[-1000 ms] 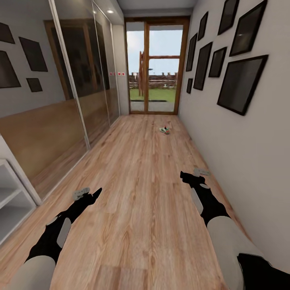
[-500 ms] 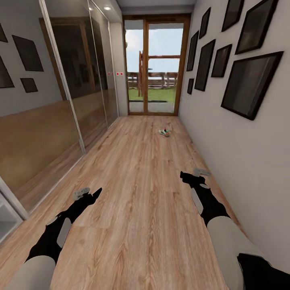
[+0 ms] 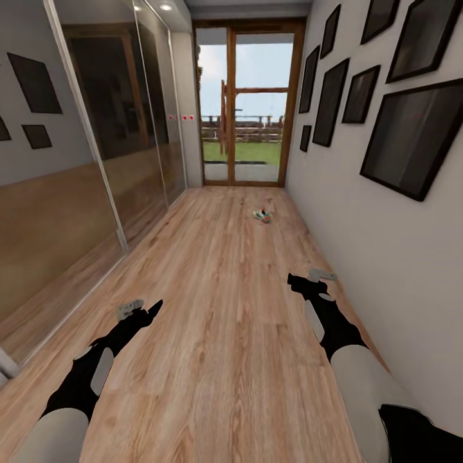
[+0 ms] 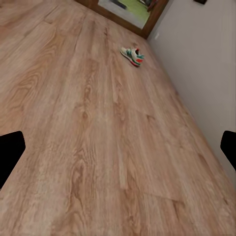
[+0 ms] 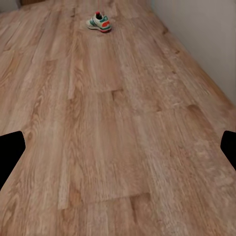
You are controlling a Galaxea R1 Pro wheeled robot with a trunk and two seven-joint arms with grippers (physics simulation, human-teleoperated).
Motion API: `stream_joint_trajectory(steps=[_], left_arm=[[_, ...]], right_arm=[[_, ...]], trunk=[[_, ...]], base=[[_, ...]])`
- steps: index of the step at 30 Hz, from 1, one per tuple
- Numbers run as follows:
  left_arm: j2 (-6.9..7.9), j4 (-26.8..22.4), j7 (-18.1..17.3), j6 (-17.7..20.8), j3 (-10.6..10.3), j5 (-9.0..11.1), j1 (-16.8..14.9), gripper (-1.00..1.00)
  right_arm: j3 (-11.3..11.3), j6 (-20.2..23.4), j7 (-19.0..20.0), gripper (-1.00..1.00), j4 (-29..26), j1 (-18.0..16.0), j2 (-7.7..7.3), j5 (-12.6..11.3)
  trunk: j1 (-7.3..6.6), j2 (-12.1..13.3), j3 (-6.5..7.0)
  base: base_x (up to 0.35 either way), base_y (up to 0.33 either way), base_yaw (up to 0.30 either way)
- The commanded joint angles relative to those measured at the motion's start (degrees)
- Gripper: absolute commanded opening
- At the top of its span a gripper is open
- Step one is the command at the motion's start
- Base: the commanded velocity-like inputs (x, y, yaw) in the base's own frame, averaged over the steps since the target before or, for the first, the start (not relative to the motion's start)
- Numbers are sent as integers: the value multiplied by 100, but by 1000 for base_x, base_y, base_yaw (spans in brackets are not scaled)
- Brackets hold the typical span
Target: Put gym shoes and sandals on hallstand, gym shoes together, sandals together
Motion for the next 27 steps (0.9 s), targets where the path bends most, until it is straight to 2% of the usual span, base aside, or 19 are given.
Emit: stream_joint_trajectory(steps=[1,27], left_arm=[[-1,1,-32,43,11,51,-3,100],[-1,1,-32,43,11,45,-5,100]], right_arm=[[-10,28,-11,100,-11,-2,4,-25],[-13,28,-12,100,-11,-1,4,-25]], trunk=[[2,-2,-6],[2,-2,-6]], base=[[349,-66,0],[349,-62,0]])
